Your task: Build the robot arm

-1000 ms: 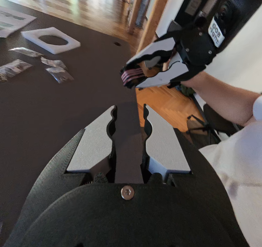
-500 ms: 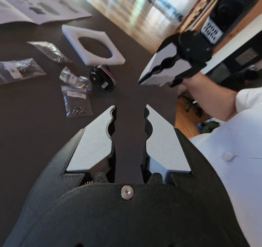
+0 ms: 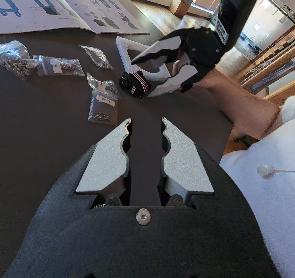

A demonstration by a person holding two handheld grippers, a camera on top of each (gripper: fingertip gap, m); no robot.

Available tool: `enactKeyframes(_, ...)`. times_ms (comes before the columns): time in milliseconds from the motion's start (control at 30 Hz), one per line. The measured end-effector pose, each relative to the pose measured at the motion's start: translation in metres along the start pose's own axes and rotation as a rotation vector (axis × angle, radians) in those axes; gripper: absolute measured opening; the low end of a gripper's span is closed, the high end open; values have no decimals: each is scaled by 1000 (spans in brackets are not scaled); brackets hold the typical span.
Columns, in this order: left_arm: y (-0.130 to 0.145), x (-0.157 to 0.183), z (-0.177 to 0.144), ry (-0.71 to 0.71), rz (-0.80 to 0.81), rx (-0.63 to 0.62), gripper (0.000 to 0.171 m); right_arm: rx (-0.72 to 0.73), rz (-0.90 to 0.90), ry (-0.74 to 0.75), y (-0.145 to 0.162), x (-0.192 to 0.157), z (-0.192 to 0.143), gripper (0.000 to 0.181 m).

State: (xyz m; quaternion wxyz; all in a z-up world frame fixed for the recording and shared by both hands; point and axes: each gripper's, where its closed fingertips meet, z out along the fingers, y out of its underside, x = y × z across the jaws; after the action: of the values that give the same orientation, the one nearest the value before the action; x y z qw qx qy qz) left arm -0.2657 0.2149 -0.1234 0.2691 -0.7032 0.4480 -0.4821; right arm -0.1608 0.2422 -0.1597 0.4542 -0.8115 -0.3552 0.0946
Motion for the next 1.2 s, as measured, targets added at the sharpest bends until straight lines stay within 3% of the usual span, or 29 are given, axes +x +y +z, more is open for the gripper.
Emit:
enactKeyframes(67,5,0,0,-12,-9,-17,34,-32,5,-82,1,-7,9,50)
enactKeyframes(167,1,4,3,17,-50,12,33,-18,-37,-85,-3,-9,11,48)
enactKeyframes(400,-19,6,34,132,-158,56,43,123,-389,-57,-22,-52,-4,47)
enactKeyframes(500,-17,9,42,159,-200,8,51,236,-352,-83,-37,-61,-7,47)
enactKeyframes(667,2,-3,38,56,-210,-72,41,249,-292,-179,-41,-74,-4,47)
enactKeyframes(733,11,-4,29,1,-207,-131,43,173,-278,-145,-33,-69,3,47)
enactKeyframes(867,20,-8,8,-232,-18,-193,43,118,-171,-148,-33,-69,11,47)
enactKeyframes(1100,25,14,33,-247,19,-144,30,25,17,-165,-23,-76,15,47)
enactKeyframes(1200,26,12,39,-311,116,-150,17,14,60,-145,-18,-77,9,47)
